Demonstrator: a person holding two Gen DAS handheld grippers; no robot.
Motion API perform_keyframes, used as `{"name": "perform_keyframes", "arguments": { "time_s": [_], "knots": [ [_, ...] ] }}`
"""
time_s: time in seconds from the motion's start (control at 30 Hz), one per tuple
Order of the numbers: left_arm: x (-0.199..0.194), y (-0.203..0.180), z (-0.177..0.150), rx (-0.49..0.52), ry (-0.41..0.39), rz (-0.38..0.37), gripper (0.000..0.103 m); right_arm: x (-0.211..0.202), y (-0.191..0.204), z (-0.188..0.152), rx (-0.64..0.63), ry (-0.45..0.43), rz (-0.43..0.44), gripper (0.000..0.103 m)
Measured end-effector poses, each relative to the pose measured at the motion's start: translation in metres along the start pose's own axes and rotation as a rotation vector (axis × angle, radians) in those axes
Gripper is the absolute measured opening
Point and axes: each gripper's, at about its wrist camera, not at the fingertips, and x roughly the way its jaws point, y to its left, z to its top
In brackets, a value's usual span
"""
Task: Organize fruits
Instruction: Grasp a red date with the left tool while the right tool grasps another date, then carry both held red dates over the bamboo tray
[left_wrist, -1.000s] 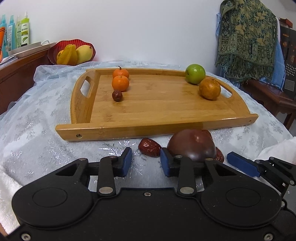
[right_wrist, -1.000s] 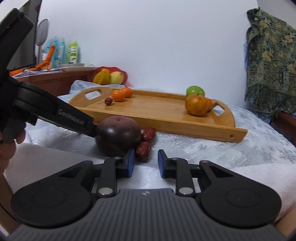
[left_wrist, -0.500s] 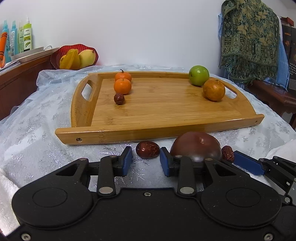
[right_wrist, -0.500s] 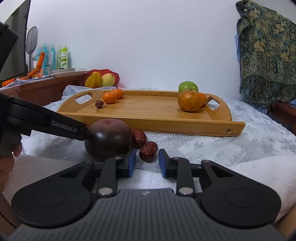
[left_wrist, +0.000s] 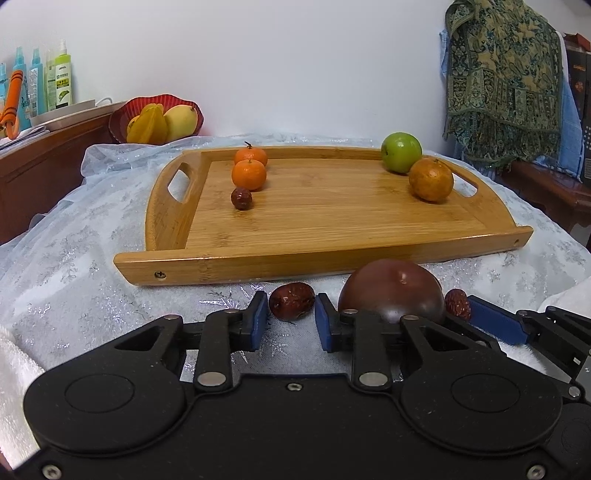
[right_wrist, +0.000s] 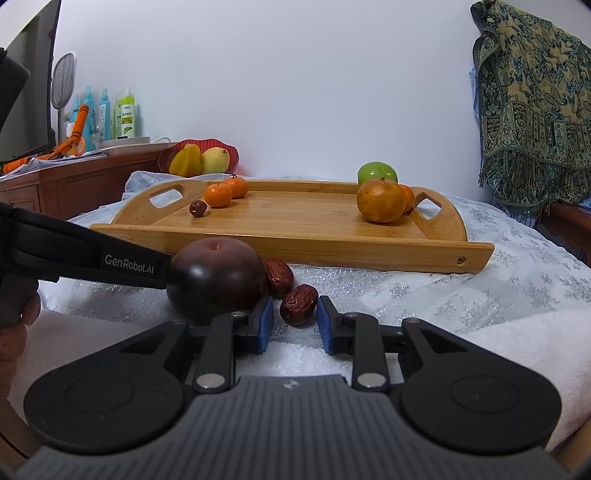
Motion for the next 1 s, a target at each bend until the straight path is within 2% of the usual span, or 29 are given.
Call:
{"name": "perform_keyframes", "arguments": {
  "time_s": [0.2,0.33,0.7,1.0],
  "knots": [
    [-0.001,0.001,0.000,-0.013,-0.006,0.000,0.024,0.000,0.000,0.000,0.002,-0.003,0.001,0.033],
    [-0.005,0.001,0.000,-0.010,-0.026,0.008,0.024,0.000,0.000,0.001,0.002,-0.005,-0.001,0.023],
    [-0.022,0.005,0.008,-0.005,-0.061,0.018,0.024,-0.009,-0.006,0.006,0.012,-0.052,-0.033,0.023],
    [-0.021,0.021,0.038,-0.024,-0.097,0.047,0.024,-0.005,-0.039,0.041,0.037,-0.126,-0.083,0.023]
  ]
}}
